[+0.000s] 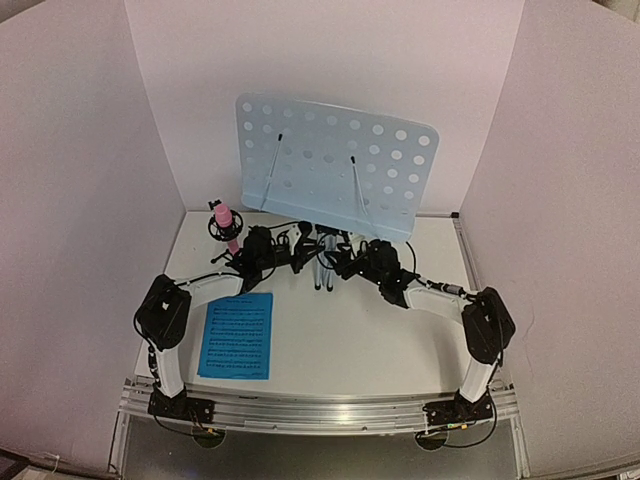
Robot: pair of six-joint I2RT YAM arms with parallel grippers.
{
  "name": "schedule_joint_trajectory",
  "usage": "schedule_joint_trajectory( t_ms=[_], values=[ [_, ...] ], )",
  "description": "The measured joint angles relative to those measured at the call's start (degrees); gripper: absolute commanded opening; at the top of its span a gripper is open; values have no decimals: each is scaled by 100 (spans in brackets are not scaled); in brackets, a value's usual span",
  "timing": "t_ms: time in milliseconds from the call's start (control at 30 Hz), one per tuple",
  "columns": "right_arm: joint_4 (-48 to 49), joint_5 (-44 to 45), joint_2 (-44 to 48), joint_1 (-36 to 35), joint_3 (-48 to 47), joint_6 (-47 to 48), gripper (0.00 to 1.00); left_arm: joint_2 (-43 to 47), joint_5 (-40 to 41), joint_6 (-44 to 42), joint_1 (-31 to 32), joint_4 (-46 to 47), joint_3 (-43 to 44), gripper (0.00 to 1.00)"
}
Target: Set up the instrument practice props
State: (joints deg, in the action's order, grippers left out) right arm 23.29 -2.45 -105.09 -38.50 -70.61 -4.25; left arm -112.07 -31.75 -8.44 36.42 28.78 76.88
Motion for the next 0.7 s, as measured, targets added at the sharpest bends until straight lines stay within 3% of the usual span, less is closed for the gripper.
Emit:
schedule_joint_trajectory(
  t_ms=[333, 567, 700],
  values=[
    [19, -69, -132, -15, -206, 157, 0, 0, 54, 95, -14, -234, 120, 0],
    [-104, -33, -101, 23, -220, 369, 0, 45, 80, 125, -31, -967, 422, 0],
    [-756, -77, 68, 15, -342, 604, 0, 226, 39, -59, -32, -1347, 373, 0]
  ],
)
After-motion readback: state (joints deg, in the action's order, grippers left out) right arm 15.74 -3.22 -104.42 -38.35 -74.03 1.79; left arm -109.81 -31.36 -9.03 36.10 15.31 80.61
